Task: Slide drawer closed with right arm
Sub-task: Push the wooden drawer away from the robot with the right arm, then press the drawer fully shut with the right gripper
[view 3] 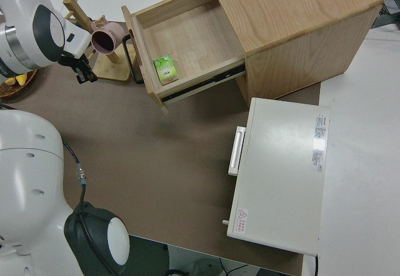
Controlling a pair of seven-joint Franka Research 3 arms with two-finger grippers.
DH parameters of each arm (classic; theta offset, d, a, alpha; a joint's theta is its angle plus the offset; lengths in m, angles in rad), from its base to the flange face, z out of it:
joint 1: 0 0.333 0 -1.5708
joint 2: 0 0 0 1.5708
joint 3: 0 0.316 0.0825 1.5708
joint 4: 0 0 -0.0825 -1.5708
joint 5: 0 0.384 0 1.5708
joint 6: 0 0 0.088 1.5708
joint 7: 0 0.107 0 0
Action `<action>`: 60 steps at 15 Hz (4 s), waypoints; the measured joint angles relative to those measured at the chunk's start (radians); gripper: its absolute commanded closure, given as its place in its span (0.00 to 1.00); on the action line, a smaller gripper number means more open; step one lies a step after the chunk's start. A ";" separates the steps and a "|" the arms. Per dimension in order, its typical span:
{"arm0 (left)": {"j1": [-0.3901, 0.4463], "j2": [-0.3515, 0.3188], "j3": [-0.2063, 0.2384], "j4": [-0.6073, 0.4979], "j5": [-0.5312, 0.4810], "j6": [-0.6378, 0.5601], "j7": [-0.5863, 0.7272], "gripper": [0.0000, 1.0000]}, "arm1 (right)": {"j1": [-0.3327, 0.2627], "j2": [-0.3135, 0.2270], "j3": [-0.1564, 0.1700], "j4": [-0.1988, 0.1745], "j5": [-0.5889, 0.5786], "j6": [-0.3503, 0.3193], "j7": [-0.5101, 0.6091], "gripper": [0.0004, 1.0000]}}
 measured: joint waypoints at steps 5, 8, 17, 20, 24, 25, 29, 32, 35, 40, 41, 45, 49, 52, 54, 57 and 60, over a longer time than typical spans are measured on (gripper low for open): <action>0.000 0.000 0.000 0.000 0.000 0.000 0.000 0.01 | -0.006 0.010 -0.005 -0.036 0.000 0.034 0.004 1.00; 0.000 0.000 0.000 0.000 0.000 0.000 0.000 0.01 | -0.006 0.026 -0.010 -0.038 -0.004 0.040 0.004 1.00; 0.000 0.000 0.000 0.000 0.000 0.000 0.000 0.01 | -0.075 0.039 -0.015 -0.038 -0.035 0.094 -0.063 1.00; 0.000 0.000 0.000 0.000 0.000 0.000 0.000 0.01 | -0.094 0.043 -0.015 -0.038 -0.036 0.110 -0.076 1.00; 0.000 0.000 0.000 0.000 0.000 0.000 0.000 0.01 | -0.116 0.058 -0.015 -0.038 -0.038 0.129 -0.087 1.00; 0.000 0.000 0.000 0.000 0.000 0.000 0.000 0.01 | -0.120 0.061 -0.015 -0.038 -0.038 0.131 -0.092 1.00; 0.000 0.000 0.000 0.000 0.000 0.000 0.000 0.01 | -0.146 0.068 -0.015 -0.038 -0.039 0.134 -0.122 1.00; 0.000 0.000 0.000 0.000 0.000 0.000 0.000 0.01 | -0.169 0.076 -0.015 -0.038 -0.039 0.150 -0.139 1.00; 0.000 0.000 0.000 0.000 0.000 0.000 0.000 0.01 | -0.196 0.080 -0.015 -0.038 -0.039 0.171 -0.170 1.00; 0.000 0.000 0.000 0.000 0.000 0.000 0.000 0.01 | -0.239 0.091 -0.015 -0.032 -0.045 0.189 -0.249 1.00; 0.000 0.000 0.000 0.000 0.000 0.000 0.000 0.01 | -0.249 0.095 -0.016 -0.028 -0.054 0.191 -0.265 1.00; 0.000 0.000 0.000 0.000 0.000 0.000 0.000 0.01 | -0.295 0.104 -0.015 -0.011 -0.061 0.196 -0.314 1.00; 0.000 0.000 0.000 0.000 0.000 0.000 0.000 0.01 | -0.345 0.119 -0.012 0.019 -0.062 0.215 -0.374 1.00; 0.000 0.000 0.000 0.000 0.000 0.000 0.000 0.01 | -0.367 0.131 -0.011 0.026 -0.062 0.250 -0.392 1.00; 0.000 0.000 0.000 0.000 0.000 0.000 0.000 0.00 | -0.379 0.137 -0.011 0.029 -0.062 0.259 -0.394 1.00; 0.000 0.000 0.000 0.000 0.000 0.000 0.000 0.01 | -0.404 0.143 -0.010 0.042 -0.064 0.274 -0.408 1.00; 0.000 0.000 0.000 0.000 0.000 0.000 0.000 0.01 | -0.432 0.145 -0.010 0.050 -0.065 0.284 -0.424 1.00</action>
